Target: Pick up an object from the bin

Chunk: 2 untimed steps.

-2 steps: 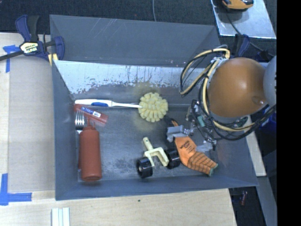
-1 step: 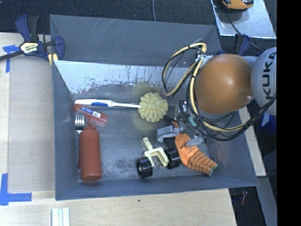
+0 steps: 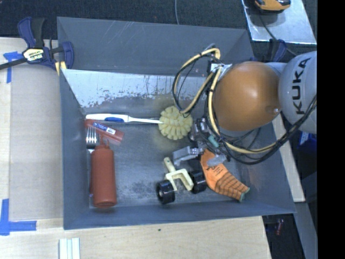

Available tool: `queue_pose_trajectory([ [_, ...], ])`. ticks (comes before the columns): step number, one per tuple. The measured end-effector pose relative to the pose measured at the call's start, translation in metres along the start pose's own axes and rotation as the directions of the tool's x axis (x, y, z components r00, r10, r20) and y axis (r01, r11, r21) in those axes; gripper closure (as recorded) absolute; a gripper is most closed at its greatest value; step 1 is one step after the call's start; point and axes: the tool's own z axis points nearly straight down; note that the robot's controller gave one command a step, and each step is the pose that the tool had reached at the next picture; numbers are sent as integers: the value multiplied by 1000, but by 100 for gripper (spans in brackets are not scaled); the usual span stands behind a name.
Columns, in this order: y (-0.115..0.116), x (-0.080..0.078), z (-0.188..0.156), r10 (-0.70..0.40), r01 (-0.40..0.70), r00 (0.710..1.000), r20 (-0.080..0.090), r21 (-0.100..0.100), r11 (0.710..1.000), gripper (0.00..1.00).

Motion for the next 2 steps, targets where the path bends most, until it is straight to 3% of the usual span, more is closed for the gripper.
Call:
queue_pose_trajectory([
  [1,1,2,-74,14,-14,1000,1,-4,1000,0],
  [2,-6,-9,-81,-55,55,998,0,6,998,0],
])
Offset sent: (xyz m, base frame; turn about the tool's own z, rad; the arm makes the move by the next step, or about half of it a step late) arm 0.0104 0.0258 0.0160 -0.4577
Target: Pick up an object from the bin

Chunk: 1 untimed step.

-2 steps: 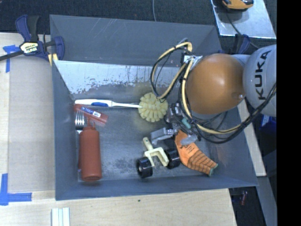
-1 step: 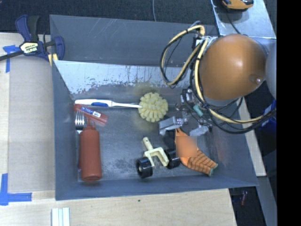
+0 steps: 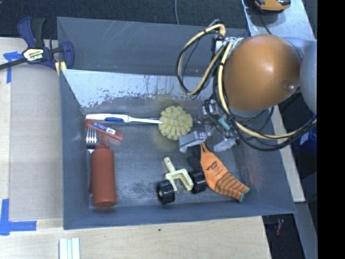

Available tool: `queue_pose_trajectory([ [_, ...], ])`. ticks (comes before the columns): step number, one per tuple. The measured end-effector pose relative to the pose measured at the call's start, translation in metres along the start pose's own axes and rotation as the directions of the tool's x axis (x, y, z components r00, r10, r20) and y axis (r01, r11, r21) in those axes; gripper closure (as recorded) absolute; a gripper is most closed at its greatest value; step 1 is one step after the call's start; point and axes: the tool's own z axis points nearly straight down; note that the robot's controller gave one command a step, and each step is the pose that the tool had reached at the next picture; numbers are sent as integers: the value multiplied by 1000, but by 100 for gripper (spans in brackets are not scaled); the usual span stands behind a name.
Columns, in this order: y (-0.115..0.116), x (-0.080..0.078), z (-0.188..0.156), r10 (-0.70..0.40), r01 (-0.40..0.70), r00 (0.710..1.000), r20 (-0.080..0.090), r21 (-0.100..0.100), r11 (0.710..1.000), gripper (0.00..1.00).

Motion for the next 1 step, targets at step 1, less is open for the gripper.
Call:
queue_pose_trajectory([
  [1,-1,-45,9,-326,326,945,3,-3,945,0],
])
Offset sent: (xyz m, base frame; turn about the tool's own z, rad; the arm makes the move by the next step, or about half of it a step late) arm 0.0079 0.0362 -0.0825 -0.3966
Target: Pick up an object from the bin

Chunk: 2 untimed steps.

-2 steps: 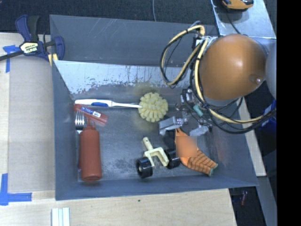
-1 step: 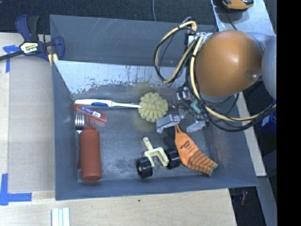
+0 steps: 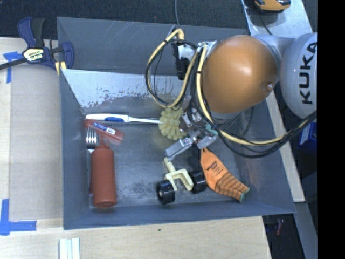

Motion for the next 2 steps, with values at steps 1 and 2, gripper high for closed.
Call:
queue_pose_trajectory([
  [1,-4,9,70,-61,61,998,-1,-2,998,0],
  [2,-8,-15,53,-394,394,919,-1,3,919,0],
])
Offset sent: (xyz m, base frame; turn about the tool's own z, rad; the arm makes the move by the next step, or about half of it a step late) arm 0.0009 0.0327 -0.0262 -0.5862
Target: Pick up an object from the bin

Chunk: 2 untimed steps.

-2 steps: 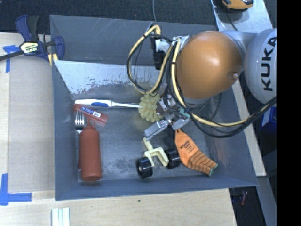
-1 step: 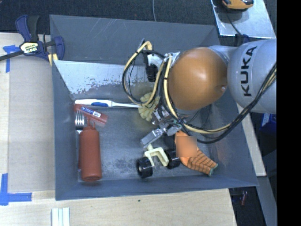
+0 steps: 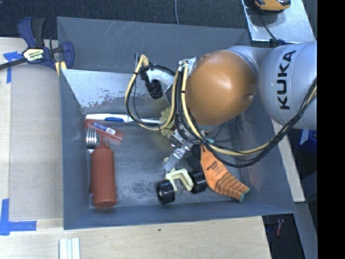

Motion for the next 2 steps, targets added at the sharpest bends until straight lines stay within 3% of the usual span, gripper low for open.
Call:
queue_pose_trajectory([
  [1,10,7,11,-233,233,972,7,-6,972,0],
  [2,13,-8,10,-528,528,849,4,1,849,0],
])
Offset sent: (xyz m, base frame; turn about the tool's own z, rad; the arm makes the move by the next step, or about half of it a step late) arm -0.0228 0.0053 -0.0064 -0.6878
